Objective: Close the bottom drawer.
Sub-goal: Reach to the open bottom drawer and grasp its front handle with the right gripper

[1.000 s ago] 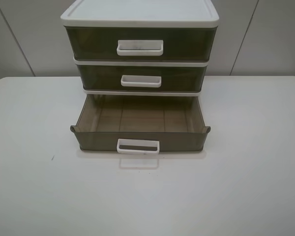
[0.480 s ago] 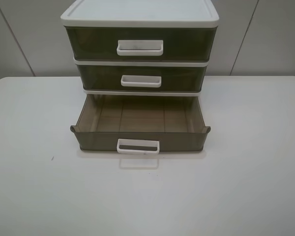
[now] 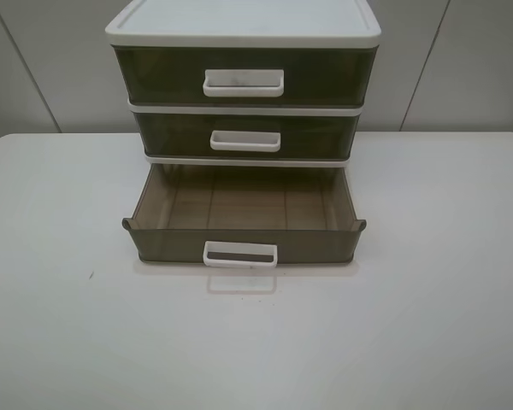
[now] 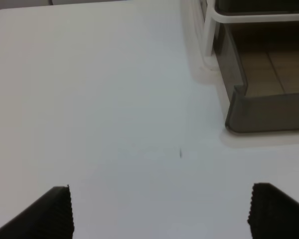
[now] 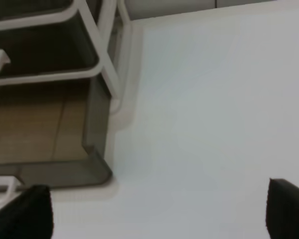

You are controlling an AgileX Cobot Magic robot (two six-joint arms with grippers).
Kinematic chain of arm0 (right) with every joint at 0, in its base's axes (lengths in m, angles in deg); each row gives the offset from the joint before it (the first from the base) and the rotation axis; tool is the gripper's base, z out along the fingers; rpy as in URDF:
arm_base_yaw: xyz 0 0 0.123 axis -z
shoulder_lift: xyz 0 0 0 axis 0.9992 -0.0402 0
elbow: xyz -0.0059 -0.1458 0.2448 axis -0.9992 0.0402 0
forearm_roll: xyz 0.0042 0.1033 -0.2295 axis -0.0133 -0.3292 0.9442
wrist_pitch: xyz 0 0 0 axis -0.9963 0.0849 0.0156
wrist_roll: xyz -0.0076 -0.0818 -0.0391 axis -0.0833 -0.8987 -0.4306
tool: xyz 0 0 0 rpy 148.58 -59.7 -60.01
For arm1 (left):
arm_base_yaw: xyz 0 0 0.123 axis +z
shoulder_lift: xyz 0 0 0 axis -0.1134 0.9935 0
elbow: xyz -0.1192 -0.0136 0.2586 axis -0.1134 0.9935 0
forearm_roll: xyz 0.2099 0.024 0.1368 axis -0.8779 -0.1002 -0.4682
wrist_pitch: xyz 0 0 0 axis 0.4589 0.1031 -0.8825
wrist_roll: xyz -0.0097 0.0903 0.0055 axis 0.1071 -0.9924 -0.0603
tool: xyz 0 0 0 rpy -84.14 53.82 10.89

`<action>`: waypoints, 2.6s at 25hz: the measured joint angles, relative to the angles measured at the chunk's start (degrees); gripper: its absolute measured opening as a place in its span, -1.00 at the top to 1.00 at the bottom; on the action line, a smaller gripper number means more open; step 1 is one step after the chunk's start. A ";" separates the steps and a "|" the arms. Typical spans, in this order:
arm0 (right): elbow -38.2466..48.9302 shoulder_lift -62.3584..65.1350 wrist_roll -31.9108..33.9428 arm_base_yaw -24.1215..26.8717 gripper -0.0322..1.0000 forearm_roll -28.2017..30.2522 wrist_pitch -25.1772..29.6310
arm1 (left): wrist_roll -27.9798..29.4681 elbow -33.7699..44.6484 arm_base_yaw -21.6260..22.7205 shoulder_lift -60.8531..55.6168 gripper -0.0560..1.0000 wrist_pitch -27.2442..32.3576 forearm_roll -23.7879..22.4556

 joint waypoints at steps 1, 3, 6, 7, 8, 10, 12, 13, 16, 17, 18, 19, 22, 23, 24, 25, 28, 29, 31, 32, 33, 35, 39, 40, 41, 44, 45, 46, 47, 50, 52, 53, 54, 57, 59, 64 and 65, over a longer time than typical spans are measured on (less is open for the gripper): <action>-1.29 -3.51 0.00 0.00 -0.49 -1.23 -2.02 | 0.00 0.00 0.00 0.00 -0.47 0.00 0.00; -3.62 -9.38 0.00 0.00 -0.49 -2.47 -6.55 | 0.00 0.00 0.00 0.00 -0.47 0.00 0.00; -6.81 -16.67 0.00 -1.40 -0.49 -2.71 -11.85 | 0.00 0.00 0.00 0.00 -0.47 0.00 0.00; -7.59 -18.76 0.00 -2.79 -0.49 -2.78 -13.44 | 0.00 0.00 0.00 0.00 -0.47 0.00 0.00; -8.12 -20.66 0.00 -5.10 -0.49 -2.78 -15.77 | 0.00 0.00 0.00 0.00 -0.47 0.00 0.00; -8.50 -23.96 0.00 -11.09 -0.49 -2.96 -22.11 | 0.00 0.00 0.00 0.00 -0.47 0.00 0.00; -8.71 -27.59 0.00 -19.47 -0.49 -2.96 -28.16 | 0.00 0.00 0.00 0.00 -0.47 0.00 0.00; -8.71 -29.15 0.00 -23.85 -0.49 -2.89 -30.89 | 0.00 0.00 0.00 0.00 -0.47 0.00 0.00; -8.71 -35.38 0.00 -35.02 -0.49 -2.28 -37.01 | 0.00 0.00 0.00 0.00 -0.47 0.00 0.00; -8.71 -37.20 0.00 -37.76 -0.49 -2.28 -38.69 | 0.00 0.00 0.00 0.00 -0.47 0.00 0.00; -8.71 -39.33 0.06 -40.67 -0.49 -2.28 -39.99 | 0.00 0.00 0.00 0.00 -0.47 0.00 0.00; -8.71 -41.39 0.06 -43.19 -0.49 -2.28 -41.30 | 0.00 0.00 0.00 0.00 -0.47 0.00 0.00; -8.71 -47.09 0.06 -47.95 -0.49 -2.35 -44.44 | 0.00 0.00 0.00 0.00 -0.47 0.00 0.00; -8.71 -48.92 0.06 -48.81 -0.49 -2.77 -45.38 | 0.00 0.00 0.00 0.00 -0.47 0.00 0.00; -8.54 -50.33 0.06 -49.43 -0.49 -3.54 -46.48 | 0.00 0.00 0.00 0.00 -0.47 0.00 0.00; -7.91 -51.76 0.06 -49.84 -0.49 -4.66 -47.84 | 0.00 0.00 0.00 0.00 -0.47 0.00 0.00; -3.61 -54.92 0.06 -51.86 -0.49 -8.94 -54.03 | 0.00 0.00 0.00 0.00 -0.47 0.00 0.00; -1.43 -55.85 0.06 -53.05 -0.49 -10.55 -56.45 | 0.00 0.00 0.00 0.00 -0.47 0.00 0.00; 2.69 -57.66 0.06 -56.31 -0.49 -13.71 -63.71 | 0.00 0.00 0.00 0.00 -0.47 0.00 0.00; 4.68 -58.91 -0.02 -57.91 -0.49 -15.78 -68.01 | 0.00 0.00 0.00 0.00 -0.47 0.00 0.00; 6.32 -60.32 -0.14 -59.88 -0.47 -18.13 -71.61 | 0.00 0.00 0.00 0.00 -0.47 0.00 0.00; 8.17 -63.31 -0.25 -63.34 -0.35 -22.57 -79.58 | 0.00 0.00 0.00 0.00 -0.47 0.00 0.00; 8.92 -69.95 -0.42 -68.18 0.34 -26.40 -87.99 | 0.00 0.00 0.00 0.00 -0.47 0.00 0.00; 8.92 -71.59 -0.42 -68.94 0.56 -26.26 -89.07 | 0.00 0.00 0.00 0.00 -0.47 0.00 0.00; 8.92 -73.17 -0.42 -69.50 0.70 -25.72 -90.17 | 0.00 0.00 0.00 0.00 -0.47 0.00 0.00; 8.87 -77.53 -0.42 -69.94 0.85 -24.88 -93.67 | 0.00 0.00 0.00 0.00 -0.47 0.00 0.00; 8.87 -78.67 -0.42 -69.94 0.87 -25.61 -95.31 | 0.00 0.00 0.00 0.00 -0.47 0.00 0.00; 8.87 -79.82 -0.16 -69.94 0.88 -27.03 -96.74 | 0.00 0.00 0.00 0.00 -0.47 0.00 0.00; 8.98 -80.55 0.48 -69.94 0.88 -28.91 -97.60 | 0.00 0.00 0.00 0.00 -0.47 0.00 0.00; 8.98 -80.88 2.04 -69.94 0.89 -32.39 -98.62 | 0.00 0.00 0.00 0.00 -0.47 0.00 0.00; 8.98 -80.59 2.90 -69.94 0.90 -33.04 -98.52 | 0.00 0.00 0.00 0.00 -0.47 0.00 0.00; 8.98 -80.08 3.42 -69.94 0.90 -33.32 -98.02 | 0.00 0.00 0.00 0.00 -0.47 0.00 0.00; 8.98 -79.31 3.73 -69.94 0.90 -33.39 -97.45 | 0.00 0.00 0.00 0.00 -0.47 0.00 0.00; 9.01 -76.74 2.76 -68.91 0.90 -33.39 -94.81 | 0.00 0.00 0.00 0.00 -0.47 0.00 0.00; 9.05 -74.77 0.23 -66.52 0.90 -33.39 -92.52 | 0.00 0.00 0.00 0.00 -0.47 0.00 0.00; 9.05 -72.06 -9.33 -57.64 0.90 -30.14 -86.60 | 0.00 0.00 0.00 0.00 -0.47 0.00 0.00; 9.05 -72.37 -9.97 -56.04 0.90 -28.76 -86.31 | 0.00 0.00 0.00 0.00 -0.47 0.00 0.00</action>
